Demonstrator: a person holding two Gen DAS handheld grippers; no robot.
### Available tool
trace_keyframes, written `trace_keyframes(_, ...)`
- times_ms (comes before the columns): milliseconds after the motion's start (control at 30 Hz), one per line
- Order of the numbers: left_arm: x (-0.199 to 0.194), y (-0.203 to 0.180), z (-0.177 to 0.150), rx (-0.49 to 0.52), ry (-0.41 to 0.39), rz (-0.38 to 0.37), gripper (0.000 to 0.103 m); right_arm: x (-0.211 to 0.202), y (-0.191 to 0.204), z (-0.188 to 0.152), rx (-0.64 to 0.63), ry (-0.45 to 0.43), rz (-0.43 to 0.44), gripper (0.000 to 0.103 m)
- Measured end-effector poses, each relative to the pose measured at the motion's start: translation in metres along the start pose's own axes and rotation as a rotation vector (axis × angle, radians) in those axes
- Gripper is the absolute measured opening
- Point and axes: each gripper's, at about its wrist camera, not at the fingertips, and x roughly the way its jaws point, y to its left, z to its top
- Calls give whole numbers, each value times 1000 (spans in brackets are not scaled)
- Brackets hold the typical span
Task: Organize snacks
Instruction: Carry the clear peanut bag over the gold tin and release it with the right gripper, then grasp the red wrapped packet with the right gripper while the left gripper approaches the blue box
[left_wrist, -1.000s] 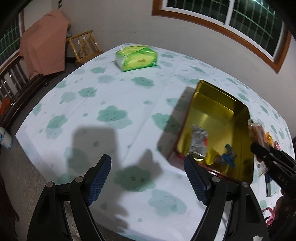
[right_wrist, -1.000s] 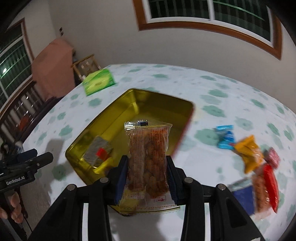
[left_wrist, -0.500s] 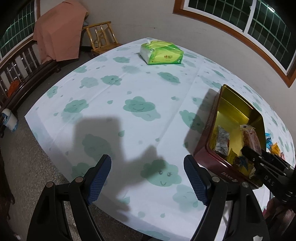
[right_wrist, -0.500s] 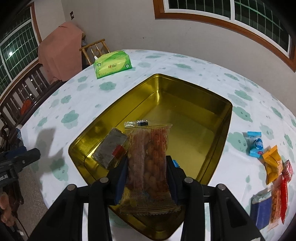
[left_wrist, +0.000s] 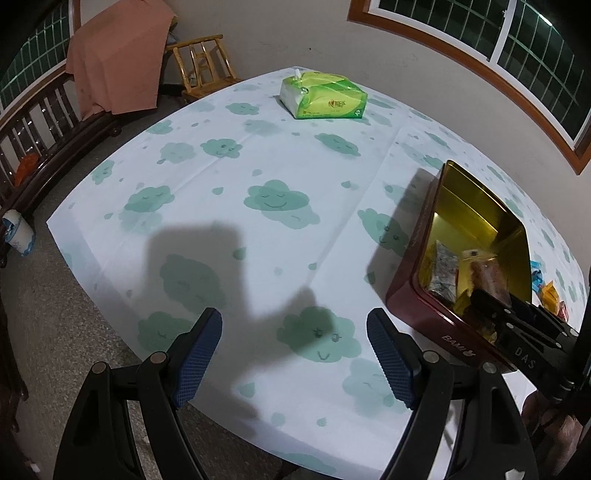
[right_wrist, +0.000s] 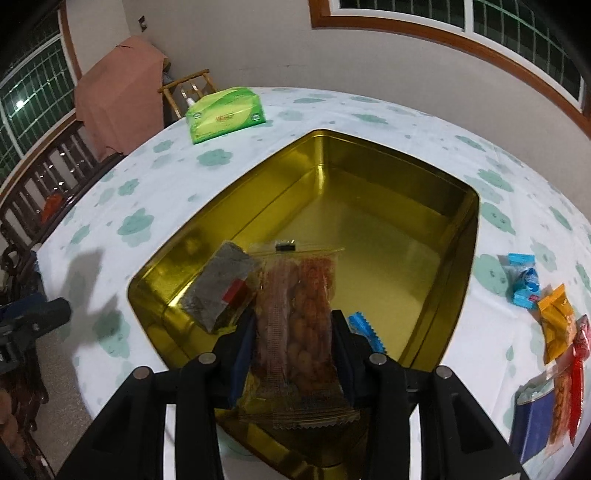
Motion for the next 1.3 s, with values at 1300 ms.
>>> trace_keyframes(1300, -21, -193, -43, 366, 36, -120, 78, -89, -310, -102, 186, -6, 25, 58)
